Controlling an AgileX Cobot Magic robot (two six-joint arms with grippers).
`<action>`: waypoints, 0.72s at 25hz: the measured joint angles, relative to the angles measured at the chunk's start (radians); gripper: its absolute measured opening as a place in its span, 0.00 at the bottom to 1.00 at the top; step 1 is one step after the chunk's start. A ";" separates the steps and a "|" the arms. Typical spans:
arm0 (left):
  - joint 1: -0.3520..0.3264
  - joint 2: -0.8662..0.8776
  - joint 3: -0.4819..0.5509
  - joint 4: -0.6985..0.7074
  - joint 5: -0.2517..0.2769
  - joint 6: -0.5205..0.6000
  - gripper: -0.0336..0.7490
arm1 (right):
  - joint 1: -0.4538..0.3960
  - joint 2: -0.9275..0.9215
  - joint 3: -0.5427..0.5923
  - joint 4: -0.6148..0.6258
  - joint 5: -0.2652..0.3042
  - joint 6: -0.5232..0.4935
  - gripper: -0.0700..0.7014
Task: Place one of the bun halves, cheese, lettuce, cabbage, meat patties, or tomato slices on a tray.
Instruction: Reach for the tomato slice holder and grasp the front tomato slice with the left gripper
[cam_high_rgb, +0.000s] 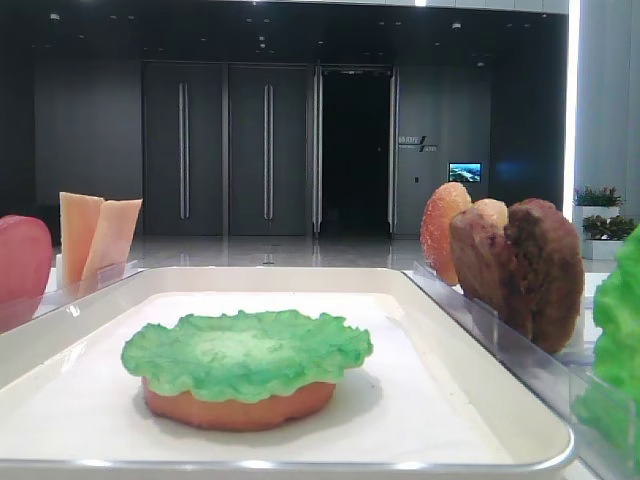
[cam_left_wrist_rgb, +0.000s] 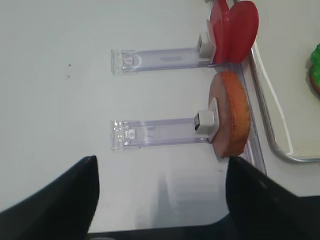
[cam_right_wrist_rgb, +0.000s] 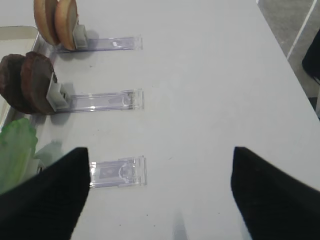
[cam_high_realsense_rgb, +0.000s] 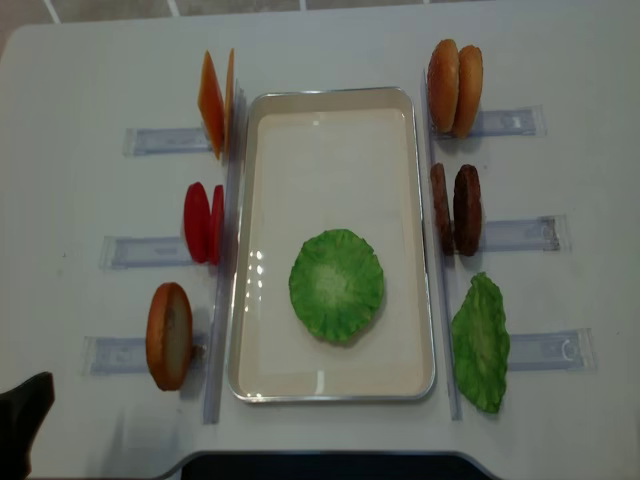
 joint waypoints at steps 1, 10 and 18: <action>0.000 0.030 -0.004 -0.004 0.000 -0.001 0.81 | 0.000 0.000 0.000 0.000 0.000 0.000 0.84; 0.000 0.302 -0.075 -0.020 -0.002 -0.002 0.81 | 0.000 0.000 0.000 0.000 0.000 0.000 0.84; 0.000 0.573 -0.222 -0.023 -0.005 -0.002 0.81 | 0.000 0.000 0.000 0.000 0.000 0.000 0.84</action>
